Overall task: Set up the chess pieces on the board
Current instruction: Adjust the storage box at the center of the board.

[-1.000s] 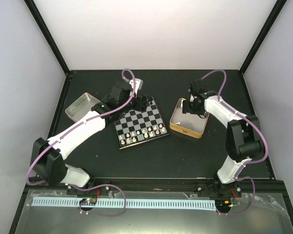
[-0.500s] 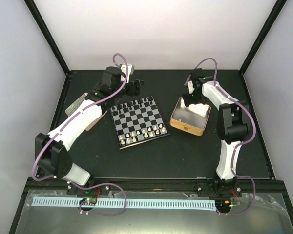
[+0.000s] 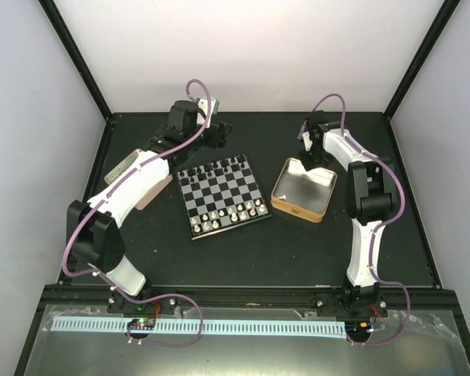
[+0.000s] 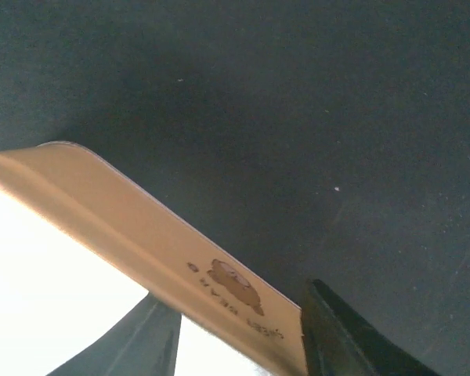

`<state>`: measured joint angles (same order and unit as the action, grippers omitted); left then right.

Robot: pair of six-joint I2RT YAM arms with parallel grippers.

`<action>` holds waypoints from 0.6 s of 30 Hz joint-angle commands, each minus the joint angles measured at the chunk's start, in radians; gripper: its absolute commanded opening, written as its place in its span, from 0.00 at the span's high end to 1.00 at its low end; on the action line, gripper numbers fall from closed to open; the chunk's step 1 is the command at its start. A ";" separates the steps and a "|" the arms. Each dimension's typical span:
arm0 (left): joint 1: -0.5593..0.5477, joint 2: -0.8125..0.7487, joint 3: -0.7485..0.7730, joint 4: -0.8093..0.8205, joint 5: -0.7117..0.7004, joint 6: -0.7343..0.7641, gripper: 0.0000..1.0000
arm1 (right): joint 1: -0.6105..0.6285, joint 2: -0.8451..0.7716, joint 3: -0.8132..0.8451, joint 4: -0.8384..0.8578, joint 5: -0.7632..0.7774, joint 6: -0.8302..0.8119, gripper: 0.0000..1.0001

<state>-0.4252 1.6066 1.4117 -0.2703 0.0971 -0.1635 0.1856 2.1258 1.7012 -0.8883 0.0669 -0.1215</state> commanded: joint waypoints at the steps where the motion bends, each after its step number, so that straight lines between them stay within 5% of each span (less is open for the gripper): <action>1: 0.009 0.011 0.051 0.024 0.030 0.015 0.28 | -0.010 0.007 -0.020 0.005 0.071 0.042 0.62; 18: 0.013 0.027 0.050 0.030 0.068 0.006 0.31 | -0.035 -0.196 -0.281 0.099 0.285 0.324 0.79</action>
<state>-0.4198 1.6161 1.4212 -0.2649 0.1360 -0.1635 0.1558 1.9980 1.4658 -0.8024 0.2882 0.0841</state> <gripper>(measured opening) 0.693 0.232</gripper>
